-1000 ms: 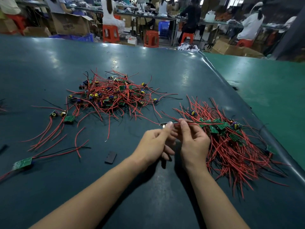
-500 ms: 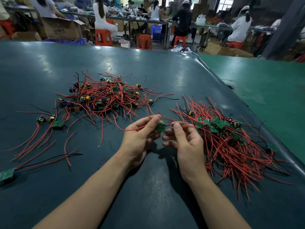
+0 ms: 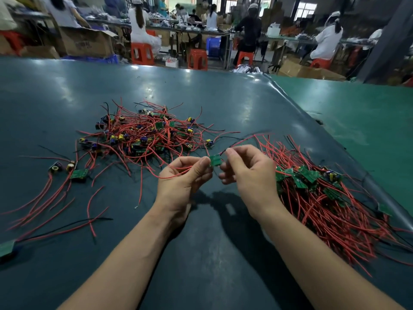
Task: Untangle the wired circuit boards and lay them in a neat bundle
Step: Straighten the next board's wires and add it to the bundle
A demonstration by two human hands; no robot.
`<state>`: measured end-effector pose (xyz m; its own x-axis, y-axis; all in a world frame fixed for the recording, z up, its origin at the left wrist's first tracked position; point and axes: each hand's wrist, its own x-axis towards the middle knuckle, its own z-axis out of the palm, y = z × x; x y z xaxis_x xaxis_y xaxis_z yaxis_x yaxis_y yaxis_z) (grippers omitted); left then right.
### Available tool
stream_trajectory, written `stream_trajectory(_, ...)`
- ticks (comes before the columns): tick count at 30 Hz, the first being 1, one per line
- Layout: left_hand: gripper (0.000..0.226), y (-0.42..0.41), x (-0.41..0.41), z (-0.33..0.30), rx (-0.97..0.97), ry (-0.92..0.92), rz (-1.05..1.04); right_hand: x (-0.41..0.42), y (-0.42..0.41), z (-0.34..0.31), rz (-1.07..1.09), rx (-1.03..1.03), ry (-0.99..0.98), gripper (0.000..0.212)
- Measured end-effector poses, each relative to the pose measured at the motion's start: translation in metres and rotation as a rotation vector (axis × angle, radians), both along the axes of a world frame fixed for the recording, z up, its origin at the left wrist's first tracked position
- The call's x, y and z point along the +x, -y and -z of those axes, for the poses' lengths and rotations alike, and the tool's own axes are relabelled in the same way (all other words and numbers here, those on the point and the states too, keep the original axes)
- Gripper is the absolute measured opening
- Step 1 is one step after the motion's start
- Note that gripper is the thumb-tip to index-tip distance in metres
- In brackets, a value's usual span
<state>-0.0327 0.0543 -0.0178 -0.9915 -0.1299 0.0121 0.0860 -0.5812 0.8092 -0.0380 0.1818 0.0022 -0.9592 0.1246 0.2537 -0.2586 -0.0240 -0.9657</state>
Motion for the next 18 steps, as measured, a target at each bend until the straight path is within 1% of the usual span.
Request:
stream_trajectory(2, 0.019, 0.0, 0.002, 0.0, 0.001, 0.009, 0.001, -0.001, 0.001, 0.008, -0.002, -0.006, 0.01, 0.011)
stream_trajectory(4, 0.021, 0.0, 0.002, 0.002, -0.009, 0.004, -0.009, 0.003, 0.004, 0.018, -0.036, -0.063, 0.05, 0.008)
stream_trajectory(6, 0.026, 0.001, 0.001, 0.003, -0.022, 0.012, 0.003, 0.009, 0.006, 0.022, -0.072, -0.113, 0.063, 0.01)
stream_trajectory(8, 0.03, 0.001, 0.0, 0.003, -0.014, 0.029, 0.041, 0.012, 0.005, 0.022, -0.054, -0.181, 0.046, 0.014)
stream_trajectory(12, 0.023, -0.003, 0.004, 0.003, -0.018, -0.005, 0.119, 0.008, -0.002, 0.016, 0.025, -0.194, -0.001, 0.011)
stream_trajectory(15, 0.023, -0.005, 0.003, 0.002, 0.095, 0.055, 0.157, 0.007, -0.004, 0.013, -0.046, -0.259, -0.011, 0.009)
stream_trajectory(18, 0.022, -0.007, 0.004, 0.001, 0.064, 0.106, 0.155, 0.008, 0.001, 0.016, -0.092, -0.243, -0.004, 0.01)
